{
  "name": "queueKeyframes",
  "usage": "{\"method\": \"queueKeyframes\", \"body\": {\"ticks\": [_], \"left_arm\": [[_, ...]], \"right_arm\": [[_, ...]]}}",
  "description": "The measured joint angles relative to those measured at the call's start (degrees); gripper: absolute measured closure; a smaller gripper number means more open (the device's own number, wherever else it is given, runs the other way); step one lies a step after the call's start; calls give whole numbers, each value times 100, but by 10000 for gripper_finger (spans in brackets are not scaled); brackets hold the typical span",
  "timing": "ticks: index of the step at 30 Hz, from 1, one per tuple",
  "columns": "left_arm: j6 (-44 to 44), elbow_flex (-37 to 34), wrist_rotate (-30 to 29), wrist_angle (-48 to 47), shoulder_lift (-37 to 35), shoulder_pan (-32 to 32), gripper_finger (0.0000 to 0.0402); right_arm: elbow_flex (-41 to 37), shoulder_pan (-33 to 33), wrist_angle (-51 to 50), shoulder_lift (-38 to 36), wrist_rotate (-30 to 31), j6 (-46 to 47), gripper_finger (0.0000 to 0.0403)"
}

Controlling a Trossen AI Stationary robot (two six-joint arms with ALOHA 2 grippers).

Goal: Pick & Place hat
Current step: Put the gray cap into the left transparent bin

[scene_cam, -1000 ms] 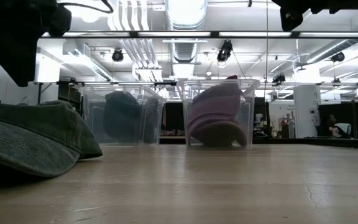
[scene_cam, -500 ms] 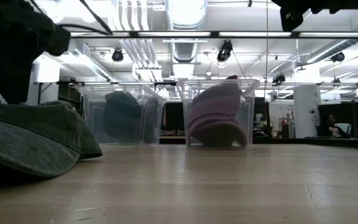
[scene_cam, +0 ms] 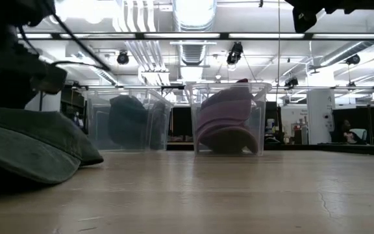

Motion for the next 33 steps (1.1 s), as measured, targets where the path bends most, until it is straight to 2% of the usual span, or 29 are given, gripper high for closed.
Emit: {"method": "queueKeyframes", "body": {"ticks": [4, 10, 13, 18, 20, 25, 33], "left_arm": [[-17, -400, 202, 391, -12, 2, 252], [-56, -766, 484, 458, -15, 2, 262], [-79, -815, 515, 491, -15, 15, 295], [-164, -799, 413, 467, -10, 14, 376], [-163, -753, 352, 465, -7, 15, 376], [-91, -354, 306, 65, -67, 15, 376], [212, 1203, -325, -2255, -238, 26, 380]], "right_arm": [[0, 1, 17, 0, 0, 19, 286], [0, -1, 175, 0, 2, 38, 278], [0, -1, 207, 0, 4, 39, 274], [0, -1, 219, 0, 7, 39, 274], [0, -1, 222, 0, 7, 38, 277], [0, -1, 231, 0, 7, 38, 284], [0, -3, 233, 0, 6, 31, 284]]}}
